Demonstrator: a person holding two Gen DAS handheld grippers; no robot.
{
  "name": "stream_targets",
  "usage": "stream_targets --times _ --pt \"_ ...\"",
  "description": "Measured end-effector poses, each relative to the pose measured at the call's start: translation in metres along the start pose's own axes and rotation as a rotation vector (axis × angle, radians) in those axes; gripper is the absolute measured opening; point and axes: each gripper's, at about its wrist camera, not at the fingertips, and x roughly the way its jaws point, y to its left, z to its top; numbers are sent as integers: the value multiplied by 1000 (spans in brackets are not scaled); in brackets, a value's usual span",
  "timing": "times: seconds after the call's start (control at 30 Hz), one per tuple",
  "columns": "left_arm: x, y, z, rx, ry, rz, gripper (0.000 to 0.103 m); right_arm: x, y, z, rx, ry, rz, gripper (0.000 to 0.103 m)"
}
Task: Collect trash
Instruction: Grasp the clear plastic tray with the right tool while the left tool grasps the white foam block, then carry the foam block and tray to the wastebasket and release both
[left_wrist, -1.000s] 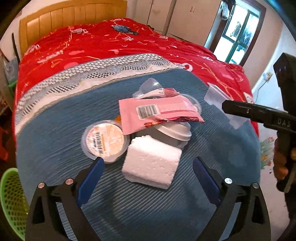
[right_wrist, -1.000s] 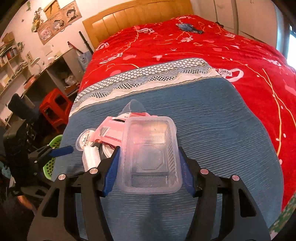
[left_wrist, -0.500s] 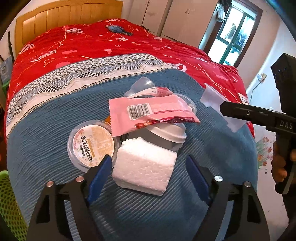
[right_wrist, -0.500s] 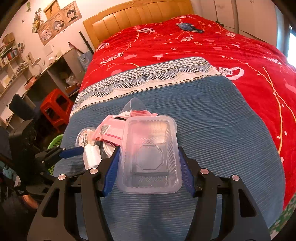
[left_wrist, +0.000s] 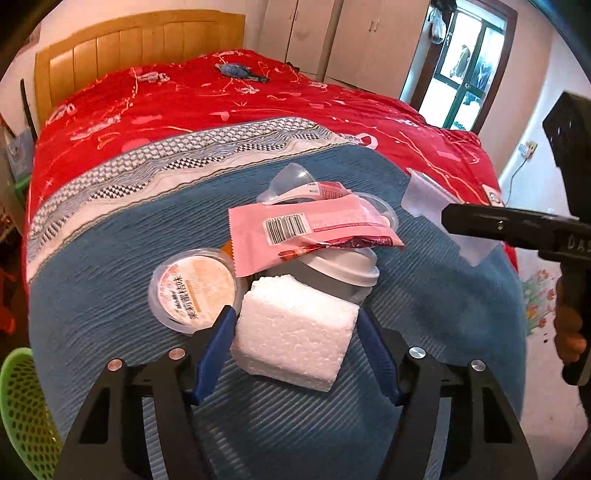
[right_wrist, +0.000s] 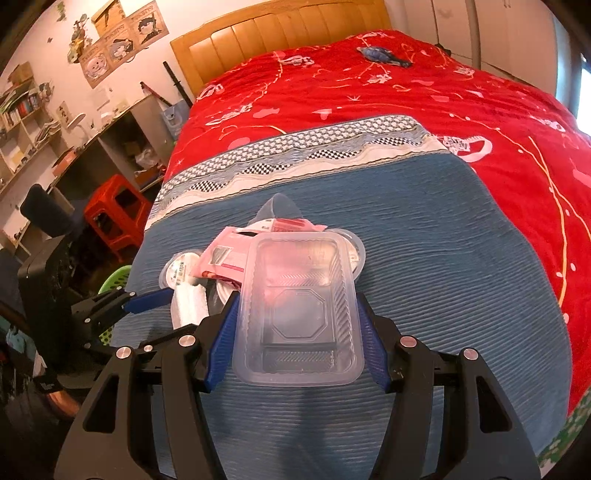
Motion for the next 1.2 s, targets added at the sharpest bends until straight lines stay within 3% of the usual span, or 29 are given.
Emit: stream_targets --times 0.2,0.37,0.47,0.6,0.83,1.0,1.2 --pt "-21 7 -1 -44 -39 -11 64 -9 12 0 -21 -10 15 60" --pt "-63 27 -10 -123 -96 18 64 -12 39 2 -66 -17 46 60" --pt "-94 50 -20 -181 -136 70 64 -7 61 4 -94 -12 83 60" --pt "-136 91 -40 -235 -180 192 64 4 98 8 -143 1 130 60" --pt "-176 194 -93 -411 -146 407 65 41 177 12 -236 52 219 60" --pt "-183 237 -126 -492 -110 483 65 71 230 9 -292 104 270 60" --pt "-180 275 -156 -567 -68 515 65 100 279 -1 -351 159 301 60"
